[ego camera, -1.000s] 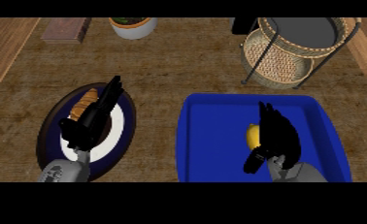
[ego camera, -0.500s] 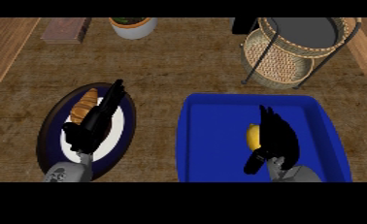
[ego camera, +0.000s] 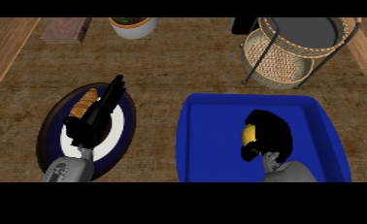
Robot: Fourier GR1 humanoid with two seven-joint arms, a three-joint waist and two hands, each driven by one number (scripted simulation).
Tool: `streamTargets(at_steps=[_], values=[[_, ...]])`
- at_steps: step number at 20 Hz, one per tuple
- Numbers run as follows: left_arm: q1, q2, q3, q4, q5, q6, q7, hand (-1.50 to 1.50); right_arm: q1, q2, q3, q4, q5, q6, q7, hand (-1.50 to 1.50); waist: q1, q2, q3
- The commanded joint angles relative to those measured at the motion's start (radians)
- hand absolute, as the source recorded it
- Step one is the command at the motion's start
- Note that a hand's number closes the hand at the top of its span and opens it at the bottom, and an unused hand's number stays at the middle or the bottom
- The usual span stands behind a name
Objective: Pick the lemon from the tray and place it in the tiered basket
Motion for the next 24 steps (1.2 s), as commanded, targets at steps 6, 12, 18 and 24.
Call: streamTargets(at_steps=[6, 12, 18, 24], values=[[0.053, -0.016, 0.023, -0.080, -0.023, -0.028, 0.044, 0.00, 0.001, 0.056, -0.039, -0.011, 0.096, 0.012, -0.044, 1.50, 0.001, 0.000, 0.001], [0.049, -0.013, 0.015, -0.070, -0.016, -0.012, 0.022, 0.00, 0.022, -0.497, -0.360, 0.100, -0.170, 0.088, -0.606, 1.50, -0.031, 0.007, 0.009], [0.031, -0.017, 0.018, -0.067, -0.012, -0.011, 0.039, 0.00, -0.019, -0.650, -0.626, 0.291, -0.406, 0.055, -1.007, 1.50, -0.023, 0.005, 0.010], [0.016, -0.020, 0.010, -0.078, -0.023, -0.009, 0.036, 0.00, -0.153, -0.702, -0.804, 0.477, -0.649, 0.212, -1.254, 1.50, 0.014, 0.006, 0.006]])
